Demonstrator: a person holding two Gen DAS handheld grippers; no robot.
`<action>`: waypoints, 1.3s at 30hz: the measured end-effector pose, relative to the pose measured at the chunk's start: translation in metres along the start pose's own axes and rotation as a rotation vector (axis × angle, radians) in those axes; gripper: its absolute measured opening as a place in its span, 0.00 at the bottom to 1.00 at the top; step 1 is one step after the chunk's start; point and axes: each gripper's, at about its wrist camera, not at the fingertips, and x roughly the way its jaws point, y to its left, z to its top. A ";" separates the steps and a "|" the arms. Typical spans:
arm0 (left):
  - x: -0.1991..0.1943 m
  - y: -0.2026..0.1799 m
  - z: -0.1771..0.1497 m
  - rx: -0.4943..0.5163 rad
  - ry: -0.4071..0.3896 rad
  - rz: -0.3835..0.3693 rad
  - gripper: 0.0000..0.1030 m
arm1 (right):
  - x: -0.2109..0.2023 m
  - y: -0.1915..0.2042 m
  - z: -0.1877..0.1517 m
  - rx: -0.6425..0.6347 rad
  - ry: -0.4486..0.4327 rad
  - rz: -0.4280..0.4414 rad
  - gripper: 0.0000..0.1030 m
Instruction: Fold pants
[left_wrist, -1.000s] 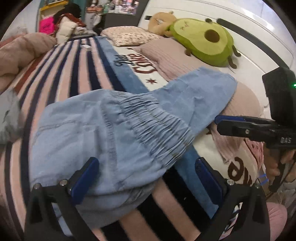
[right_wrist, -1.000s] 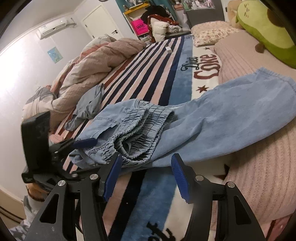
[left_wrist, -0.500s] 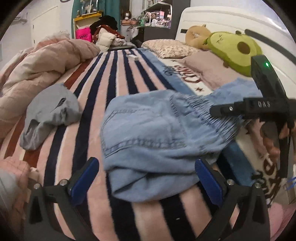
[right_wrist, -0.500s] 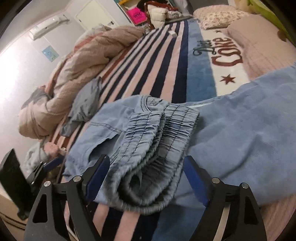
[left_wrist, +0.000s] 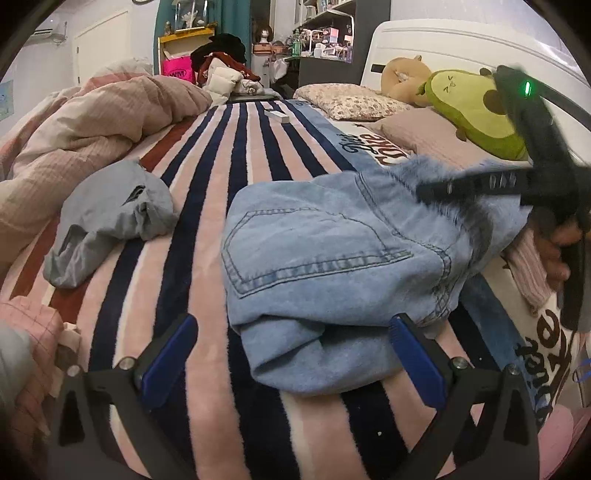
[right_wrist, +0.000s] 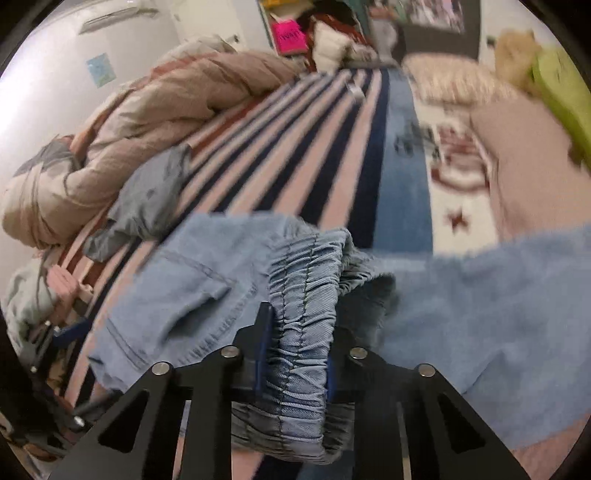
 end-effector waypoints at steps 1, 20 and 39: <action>0.000 0.000 0.000 0.001 -0.005 0.009 0.99 | -0.006 0.006 0.005 -0.016 -0.025 -0.002 0.14; 0.013 0.011 -0.007 -0.039 0.003 0.035 0.29 | 0.011 -0.045 -0.011 0.063 0.027 -0.010 0.32; -0.057 0.001 -0.009 -0.074 -0.164 -0.030 0.67 | -0.143 -0.116 -0.060 0.195 -0.173 -0.160 0.69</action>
